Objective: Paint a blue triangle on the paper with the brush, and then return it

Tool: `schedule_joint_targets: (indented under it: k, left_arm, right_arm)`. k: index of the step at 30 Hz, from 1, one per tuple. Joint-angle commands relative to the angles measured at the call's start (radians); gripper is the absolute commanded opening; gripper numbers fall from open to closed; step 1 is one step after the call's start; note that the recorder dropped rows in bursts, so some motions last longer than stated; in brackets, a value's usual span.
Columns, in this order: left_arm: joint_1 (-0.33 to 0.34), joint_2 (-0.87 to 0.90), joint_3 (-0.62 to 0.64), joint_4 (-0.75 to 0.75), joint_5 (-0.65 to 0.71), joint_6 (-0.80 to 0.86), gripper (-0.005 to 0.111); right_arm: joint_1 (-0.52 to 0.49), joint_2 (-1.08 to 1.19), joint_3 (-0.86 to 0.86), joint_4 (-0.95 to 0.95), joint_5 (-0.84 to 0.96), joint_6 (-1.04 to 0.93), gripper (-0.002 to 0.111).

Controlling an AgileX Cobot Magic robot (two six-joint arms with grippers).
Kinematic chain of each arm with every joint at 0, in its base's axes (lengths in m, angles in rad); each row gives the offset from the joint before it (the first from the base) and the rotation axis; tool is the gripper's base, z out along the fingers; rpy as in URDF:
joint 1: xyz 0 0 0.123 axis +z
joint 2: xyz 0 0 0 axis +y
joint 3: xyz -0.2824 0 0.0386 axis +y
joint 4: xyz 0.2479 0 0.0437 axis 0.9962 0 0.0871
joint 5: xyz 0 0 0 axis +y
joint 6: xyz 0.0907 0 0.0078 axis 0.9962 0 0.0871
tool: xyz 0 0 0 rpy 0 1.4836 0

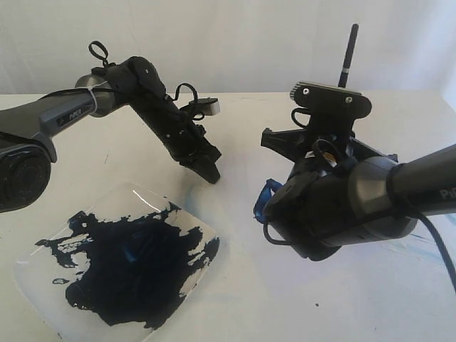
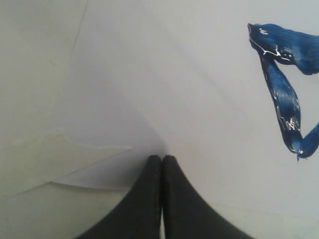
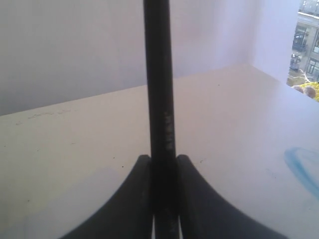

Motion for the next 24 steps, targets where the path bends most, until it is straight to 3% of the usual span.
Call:
schedule_joint_targets:
  k: [1, 11, 24]
  left_arm:
    - [-0.004, -0.002, 0.000, 0.004, 0.006, -0.001, 0.000]
    - [-0.004, -0.002, 0.000, 0.004, 0.006, -0.001, 0.000]
    - [-0.004, -0.002, 0.000, 0.004, 0.006, -0.001, 0.000]
  right_arm:
    - [0.003, -0.009, 0.001, -0.020, 0.016, 0.023, 0.000]
    - [0.003, -0.009, 0.001, -0.076, 0.063, 0.081, 0.000]
    - [-0.001, -0.100, 0.001, -0.083, -0.025, 0.047, 0.000]
